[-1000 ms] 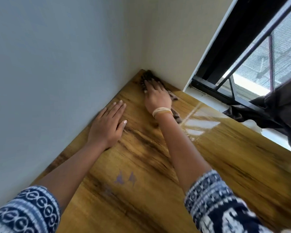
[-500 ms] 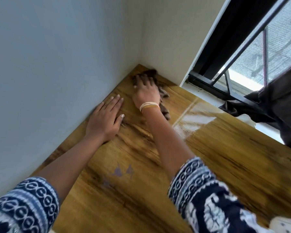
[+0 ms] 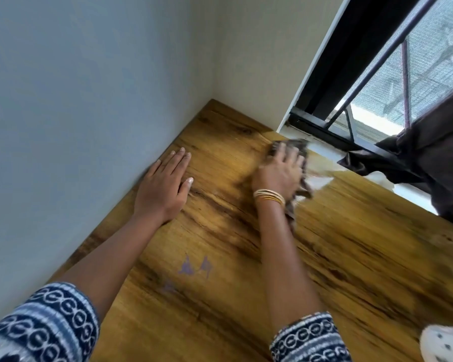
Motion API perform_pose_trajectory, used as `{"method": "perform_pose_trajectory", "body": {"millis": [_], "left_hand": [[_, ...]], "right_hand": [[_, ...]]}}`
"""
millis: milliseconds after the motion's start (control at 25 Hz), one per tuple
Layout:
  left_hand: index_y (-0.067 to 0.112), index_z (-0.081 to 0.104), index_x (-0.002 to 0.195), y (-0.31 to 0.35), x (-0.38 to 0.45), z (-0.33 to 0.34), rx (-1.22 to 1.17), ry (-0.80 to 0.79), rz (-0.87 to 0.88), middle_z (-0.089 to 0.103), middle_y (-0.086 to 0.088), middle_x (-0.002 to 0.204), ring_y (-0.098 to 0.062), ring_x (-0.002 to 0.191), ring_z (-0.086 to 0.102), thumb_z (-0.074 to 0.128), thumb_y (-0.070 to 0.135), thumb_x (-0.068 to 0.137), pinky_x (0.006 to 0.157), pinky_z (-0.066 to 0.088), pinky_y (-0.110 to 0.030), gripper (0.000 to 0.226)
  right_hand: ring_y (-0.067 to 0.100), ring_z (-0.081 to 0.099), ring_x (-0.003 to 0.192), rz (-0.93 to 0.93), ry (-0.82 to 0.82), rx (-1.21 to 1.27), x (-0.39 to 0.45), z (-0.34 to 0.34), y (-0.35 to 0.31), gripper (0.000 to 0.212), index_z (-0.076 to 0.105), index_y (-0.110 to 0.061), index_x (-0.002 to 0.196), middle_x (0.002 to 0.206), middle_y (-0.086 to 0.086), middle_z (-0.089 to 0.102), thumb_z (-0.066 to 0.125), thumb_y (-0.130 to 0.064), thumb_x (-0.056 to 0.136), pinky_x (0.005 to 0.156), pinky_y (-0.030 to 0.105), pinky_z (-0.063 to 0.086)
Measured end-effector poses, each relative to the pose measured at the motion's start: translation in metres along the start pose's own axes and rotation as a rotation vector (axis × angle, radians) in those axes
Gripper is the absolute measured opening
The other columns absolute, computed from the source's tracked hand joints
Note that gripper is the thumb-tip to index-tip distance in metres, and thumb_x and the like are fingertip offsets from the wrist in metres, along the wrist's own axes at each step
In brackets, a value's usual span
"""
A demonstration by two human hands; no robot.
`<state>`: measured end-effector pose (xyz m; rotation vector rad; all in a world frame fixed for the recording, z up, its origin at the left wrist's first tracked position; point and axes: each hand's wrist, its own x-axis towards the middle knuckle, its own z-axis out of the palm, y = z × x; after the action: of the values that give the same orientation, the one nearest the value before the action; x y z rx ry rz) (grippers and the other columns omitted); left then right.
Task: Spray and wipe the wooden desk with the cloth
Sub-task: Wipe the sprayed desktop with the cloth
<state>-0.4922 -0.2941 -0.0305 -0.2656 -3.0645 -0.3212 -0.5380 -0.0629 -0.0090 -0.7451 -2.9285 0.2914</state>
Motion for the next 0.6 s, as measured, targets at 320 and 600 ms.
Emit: {"method": "perform_pose_trajectory", "body": {"millis": [320,600], "left_hand": [[0.021,0.023,0.155,-0.001,0.000,-0.002,0.003,0.003,0.013,0.021,0.003,0.163,-0.015,0.149,0.019,0.024,0.045,0.097,0.120,0.016,-0.038,0.063],[0.022,0.022,0.156,-0.001,0.001,0.001,-0.017,0.013,0.013,0.020,0.002,0.163,-0.016,0.149,0.019,0.025,0.044,0.097,0.120,0.016,-0.039,0.062]], "right_hand": [[0.024,0.029,0.145,-0.591,-0.069,0.109,0.008,0.004,-0.015,0.047,0.038,-0.030,0.148,0.155,0.001,0.037,0.038,-0.032,0.101,0.119,0.042,0.022],[0.033,0.015,0.149,0.107,-0.016,0.003,0.007,-0.003,0.006,0.060,0.020,-0.023,0.155,0.162,0.011,0.015,0.036,-0.025,0.097,0.120,0.047,0.015]]}}
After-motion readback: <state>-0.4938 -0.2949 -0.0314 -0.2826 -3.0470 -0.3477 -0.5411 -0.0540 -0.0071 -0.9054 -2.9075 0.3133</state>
